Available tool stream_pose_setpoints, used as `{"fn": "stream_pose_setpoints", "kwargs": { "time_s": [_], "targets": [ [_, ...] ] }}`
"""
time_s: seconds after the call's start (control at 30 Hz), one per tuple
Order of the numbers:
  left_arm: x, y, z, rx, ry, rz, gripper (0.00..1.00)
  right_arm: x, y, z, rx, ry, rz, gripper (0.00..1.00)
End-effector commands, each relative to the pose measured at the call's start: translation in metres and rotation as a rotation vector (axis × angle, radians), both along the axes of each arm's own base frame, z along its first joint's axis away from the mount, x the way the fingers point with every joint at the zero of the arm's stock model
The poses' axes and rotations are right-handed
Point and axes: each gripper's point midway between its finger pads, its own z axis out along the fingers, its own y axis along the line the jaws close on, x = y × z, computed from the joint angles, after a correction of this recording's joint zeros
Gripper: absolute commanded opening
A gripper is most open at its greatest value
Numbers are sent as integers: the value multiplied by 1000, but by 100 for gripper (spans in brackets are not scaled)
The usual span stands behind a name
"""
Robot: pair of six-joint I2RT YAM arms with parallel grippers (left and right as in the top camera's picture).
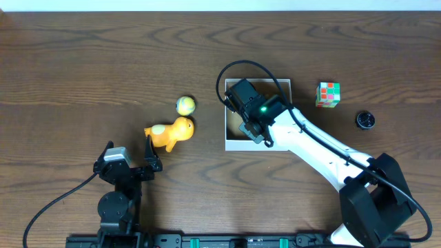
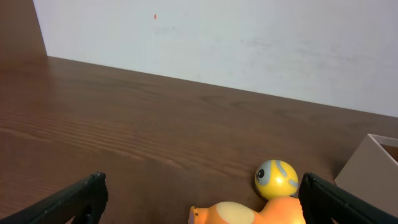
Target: Pack container
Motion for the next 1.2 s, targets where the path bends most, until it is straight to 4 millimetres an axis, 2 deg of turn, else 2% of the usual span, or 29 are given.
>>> {"fn": "stream_pose_setpoints", "kwargs": {
  "time_s": [0.0, 0.23, 0.63, 1.17],
  "targets": [
    [-1, 2, -18, 21, 53, 7, 98, -3, 5, -2, 2, 9, 33, 1],
    [-1, 2, -18, 21, 53, 7, 98, -10, 16, -5, 5, 67, 199, 1],
    [-1, 2, -18, 21, 53, 7, 98, -17, 10, -8, -49, 105, 287, 1],
    [-1, 2, -18, 21, 53, 7, 98, -18, -30, -8, -172, 152, 239, 1]
  ]
}}
